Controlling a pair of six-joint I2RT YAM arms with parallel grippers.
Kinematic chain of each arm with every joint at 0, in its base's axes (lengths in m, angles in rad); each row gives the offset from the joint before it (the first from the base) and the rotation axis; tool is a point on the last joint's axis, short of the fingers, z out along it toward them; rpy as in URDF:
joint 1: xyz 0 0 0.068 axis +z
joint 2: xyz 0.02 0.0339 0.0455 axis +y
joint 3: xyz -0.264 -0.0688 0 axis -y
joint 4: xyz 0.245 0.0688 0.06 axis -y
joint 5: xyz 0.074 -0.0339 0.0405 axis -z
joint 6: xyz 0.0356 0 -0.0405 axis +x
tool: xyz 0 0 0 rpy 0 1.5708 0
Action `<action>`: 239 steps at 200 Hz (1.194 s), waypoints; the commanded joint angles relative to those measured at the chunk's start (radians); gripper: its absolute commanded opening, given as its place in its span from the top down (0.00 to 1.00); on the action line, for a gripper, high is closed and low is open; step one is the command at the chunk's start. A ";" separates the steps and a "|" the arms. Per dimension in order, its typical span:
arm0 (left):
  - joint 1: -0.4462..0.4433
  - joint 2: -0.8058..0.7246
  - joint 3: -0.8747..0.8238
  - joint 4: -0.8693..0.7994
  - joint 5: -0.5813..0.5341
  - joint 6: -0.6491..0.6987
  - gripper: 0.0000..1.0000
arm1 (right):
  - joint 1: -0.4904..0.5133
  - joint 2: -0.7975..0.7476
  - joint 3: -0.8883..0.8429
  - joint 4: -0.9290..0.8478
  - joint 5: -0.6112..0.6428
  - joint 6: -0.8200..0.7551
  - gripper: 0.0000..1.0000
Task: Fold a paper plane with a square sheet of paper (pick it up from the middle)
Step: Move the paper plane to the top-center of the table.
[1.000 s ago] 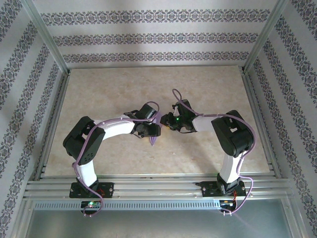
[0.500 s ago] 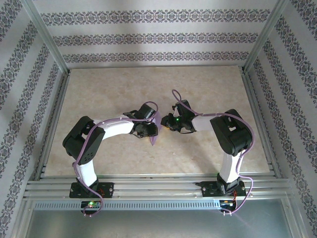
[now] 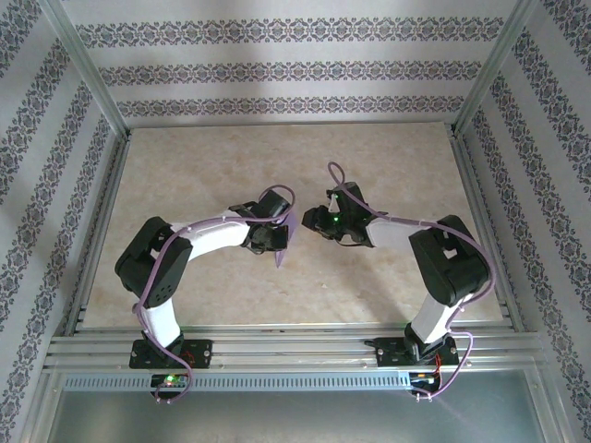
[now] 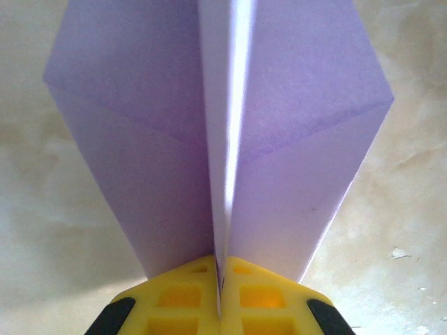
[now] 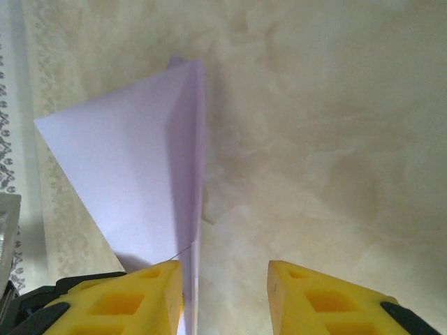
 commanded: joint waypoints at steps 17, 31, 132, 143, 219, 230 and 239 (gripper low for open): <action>0.010 -0.054 0.066 -0.227 -0.136 0.087 0.94 | -0.015 -0.066 -0.041 -0.051 0.102 -0.038 0.61; 0.010 -0.031 0.081 -0.257 -0.147 0.097 0.92 | -0.015 -0.074 -0.046 -0.053 0.113 -0.037 0.61; 0.010 0.100 0.113 -0.256 -0.115 0.086 0.84 | -0.020 -0.075 -0.056 -0.053 0.120 -0.022 0.61; 0.010 0.107 0.113 -0.257 -0.111 0.084 0.83 | -0.020 -0.074 -0.056 -0.053 0.120 -0.021 0.61; 0.010 0.139 0.116 -0.260 -0.099 0.074 0.79 | -0.021 -0.064 -0.048 -0.050 0.114 -0.016 0.61; 0.010 0.144 0.115 -0.260 -0.100 0.071 0.79 | -0.021 -0.063 -0.048 -0.050 0.114 -0.014 0.61; 0.009 0.149 0.114 -0.262 -0.099 0.069 0.78 | -0.021 -0.063 -0.046 -0.051 0.112 -0.015 0.61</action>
